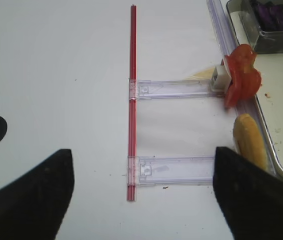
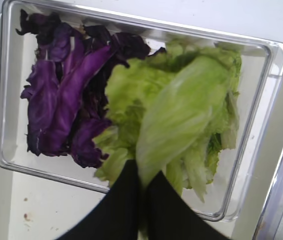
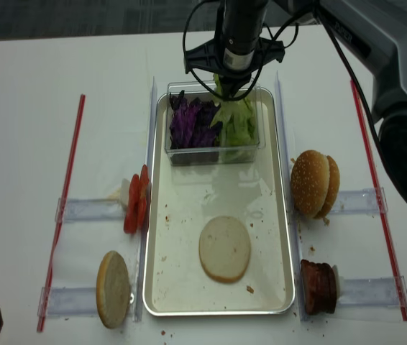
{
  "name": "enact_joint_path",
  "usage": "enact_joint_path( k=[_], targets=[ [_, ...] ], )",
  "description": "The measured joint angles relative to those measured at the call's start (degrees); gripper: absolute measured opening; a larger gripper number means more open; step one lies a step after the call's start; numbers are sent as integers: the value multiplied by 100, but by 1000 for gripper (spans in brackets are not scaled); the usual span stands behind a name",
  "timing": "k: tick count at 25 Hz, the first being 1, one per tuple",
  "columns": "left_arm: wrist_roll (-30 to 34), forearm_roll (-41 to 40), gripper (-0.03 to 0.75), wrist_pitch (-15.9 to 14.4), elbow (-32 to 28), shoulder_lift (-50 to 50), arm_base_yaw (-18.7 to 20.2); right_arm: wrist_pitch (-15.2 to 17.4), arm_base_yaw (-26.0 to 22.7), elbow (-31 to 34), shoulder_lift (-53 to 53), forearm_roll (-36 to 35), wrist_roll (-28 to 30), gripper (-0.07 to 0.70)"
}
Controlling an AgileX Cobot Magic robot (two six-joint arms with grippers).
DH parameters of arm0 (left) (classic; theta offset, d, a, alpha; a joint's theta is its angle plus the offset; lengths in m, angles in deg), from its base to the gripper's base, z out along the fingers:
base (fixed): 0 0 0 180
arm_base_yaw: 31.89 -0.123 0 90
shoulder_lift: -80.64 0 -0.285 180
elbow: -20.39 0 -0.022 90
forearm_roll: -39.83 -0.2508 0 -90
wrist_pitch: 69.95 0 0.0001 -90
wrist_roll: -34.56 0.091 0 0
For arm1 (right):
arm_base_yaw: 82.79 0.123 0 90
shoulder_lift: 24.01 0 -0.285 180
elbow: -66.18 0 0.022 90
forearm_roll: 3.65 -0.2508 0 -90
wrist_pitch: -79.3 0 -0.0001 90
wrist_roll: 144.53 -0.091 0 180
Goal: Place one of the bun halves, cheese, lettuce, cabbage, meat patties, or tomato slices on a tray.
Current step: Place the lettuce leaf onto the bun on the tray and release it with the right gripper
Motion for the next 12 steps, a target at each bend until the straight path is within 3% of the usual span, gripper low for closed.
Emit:
enact_joint_path(
  k=[12],
  targets=[
    [0, 0, 538, 0, 0, 0, 0, 9, 23, 27, 337, -168, 44, 27]
  ],
)
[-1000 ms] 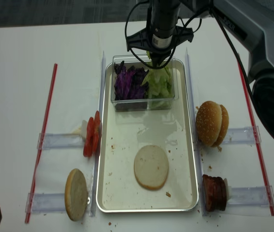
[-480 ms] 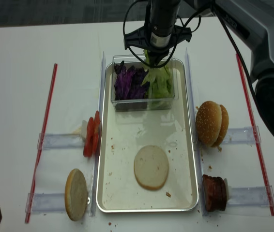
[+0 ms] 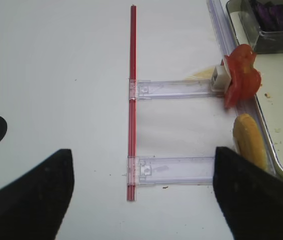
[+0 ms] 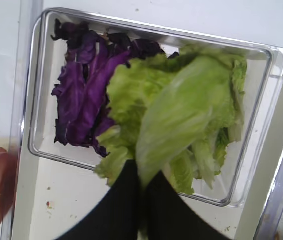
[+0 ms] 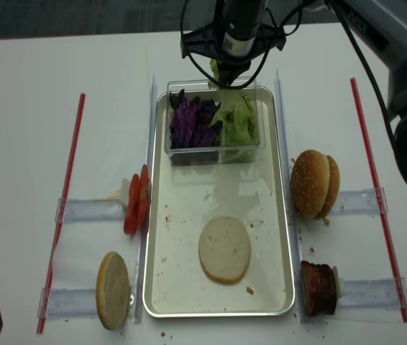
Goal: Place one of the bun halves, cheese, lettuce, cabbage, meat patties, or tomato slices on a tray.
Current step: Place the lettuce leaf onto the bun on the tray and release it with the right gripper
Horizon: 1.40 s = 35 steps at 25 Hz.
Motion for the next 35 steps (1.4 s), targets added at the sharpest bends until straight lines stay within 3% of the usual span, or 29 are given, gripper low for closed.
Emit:
enact_joint_path(
  k=[6, 14, 22, 27, 35],
  targets=[
    [0, 0, 538, 0, 0, 0, 0, 13, 179, 524, 344, -76, 94, 27],
    [0, 0, 538, 0, 0, 0, 0, 13, 457, 1732, 1080, -146, 162, 27],
    [0, 0, 538, 0, 0, 0, 0, -32, 1077, 2796, 1310, -157, 260, 27],
    [0, 0, 538, 0, 0, 0, 0, -575, 1413, 3260, 1313, -298, 260, 27],
    [0, 0, 538, 0, 0, 0, 0, -1459, 1484, 3952, 1345, -490, 317, 27]
  ],
)
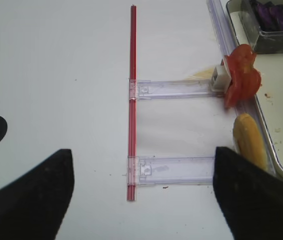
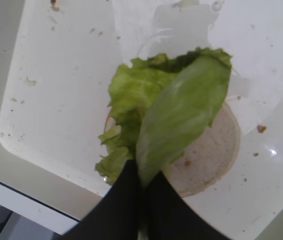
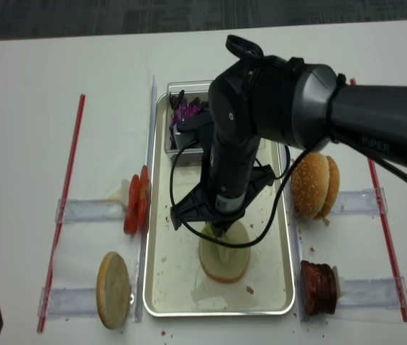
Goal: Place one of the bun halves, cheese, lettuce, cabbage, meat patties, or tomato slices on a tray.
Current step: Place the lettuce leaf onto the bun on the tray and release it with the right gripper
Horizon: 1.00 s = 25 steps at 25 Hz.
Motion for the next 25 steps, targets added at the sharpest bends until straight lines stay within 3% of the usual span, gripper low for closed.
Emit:
enact_joint_path(
  k=[8, 15, 25],
  targets=[
    [0, 0, 538, 0, 0, 0, 0, -755, 0, 465, 24, -58, 66, 27],
    [0, 0, 538, 0, 0, 0, 0, -828, 0, 475, 24, -58, 79, 27],
    [0, 0, 538, 0, 0, 0, 0, -660, 0, 475, -110, -58, 92, 27]
  ],
)
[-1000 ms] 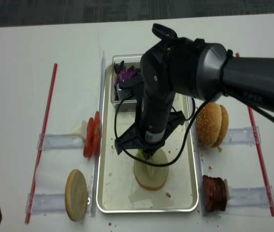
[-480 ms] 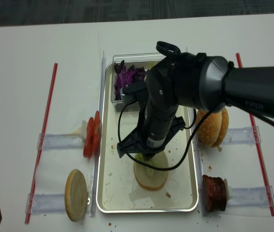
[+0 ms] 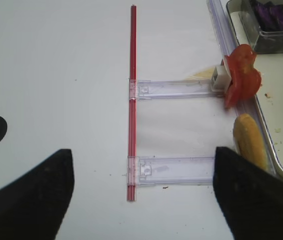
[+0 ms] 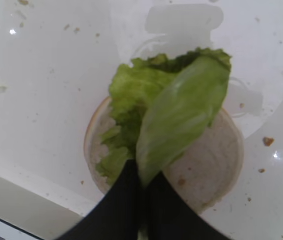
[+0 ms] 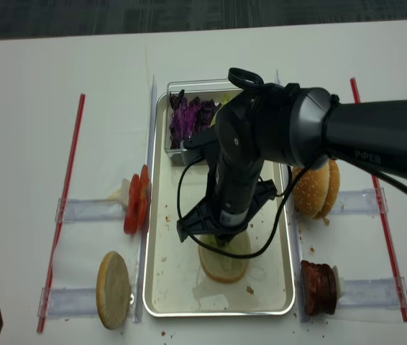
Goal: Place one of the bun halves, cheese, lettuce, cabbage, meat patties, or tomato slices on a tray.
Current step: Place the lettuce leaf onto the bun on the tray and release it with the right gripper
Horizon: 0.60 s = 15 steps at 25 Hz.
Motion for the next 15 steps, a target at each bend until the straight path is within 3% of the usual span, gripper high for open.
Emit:
enact_joint_path(
  k=[7, 10, 15],
  targets=[
    [0, 0, 538, 0, 0, 0, 0, 12, 0, 0, 0, -4, 0, 68],
    [0, 0, 538, 0, 0, 0, 0, 56, 0, 0, 0, -14, 0, 185],
    [0, 0, 538, 0, 0, 0, 0, 125, 0, 0, 0, -14, 4, 470]
  ],
)
